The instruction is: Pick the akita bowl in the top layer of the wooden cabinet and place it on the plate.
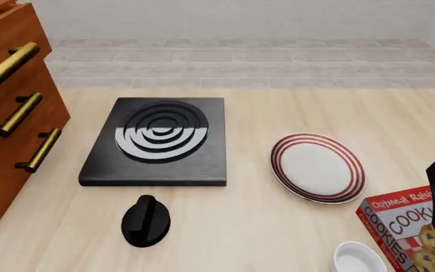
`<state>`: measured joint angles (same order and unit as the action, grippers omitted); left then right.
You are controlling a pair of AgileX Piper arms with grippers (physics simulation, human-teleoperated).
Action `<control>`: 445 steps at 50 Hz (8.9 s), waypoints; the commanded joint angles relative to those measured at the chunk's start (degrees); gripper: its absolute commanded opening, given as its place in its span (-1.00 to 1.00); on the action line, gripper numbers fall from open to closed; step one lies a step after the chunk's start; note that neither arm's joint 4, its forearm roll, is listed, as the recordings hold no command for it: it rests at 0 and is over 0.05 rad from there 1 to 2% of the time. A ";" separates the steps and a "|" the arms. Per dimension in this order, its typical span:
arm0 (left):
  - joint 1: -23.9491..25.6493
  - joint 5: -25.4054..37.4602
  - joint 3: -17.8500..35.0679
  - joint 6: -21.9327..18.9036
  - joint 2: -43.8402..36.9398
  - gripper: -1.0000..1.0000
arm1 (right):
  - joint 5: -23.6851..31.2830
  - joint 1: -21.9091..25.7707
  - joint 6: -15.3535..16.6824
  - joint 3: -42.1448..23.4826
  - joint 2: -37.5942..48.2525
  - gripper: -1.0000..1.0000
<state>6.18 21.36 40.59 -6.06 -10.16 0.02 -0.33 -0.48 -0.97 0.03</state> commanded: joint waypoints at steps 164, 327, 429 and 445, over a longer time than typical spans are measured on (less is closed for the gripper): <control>-13.85 42.97 40.03 -10.10 -44.47 1.00 | 1.04 0.13 -1.27 -0.34 0.03 1.00; -21.70 37.59 23.45 -10.49 -48.02 1.00 | 1.21 0.47 -0.82 -0.49 0.38 1.00; -4.57 44.39 31.48 -10.22 -54.91 1.00 | 0.74 0.00 -1.52 -0.41 0.00 1.00; -0.38 43.79 32.53 -9.42 -56.65 1.00 | 0.69 0.01 -1.62 -0.38 -0.01 1.00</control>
<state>2.12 65.31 72.35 -15.46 -65.26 0.73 -0.31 -2.06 -1.36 0.03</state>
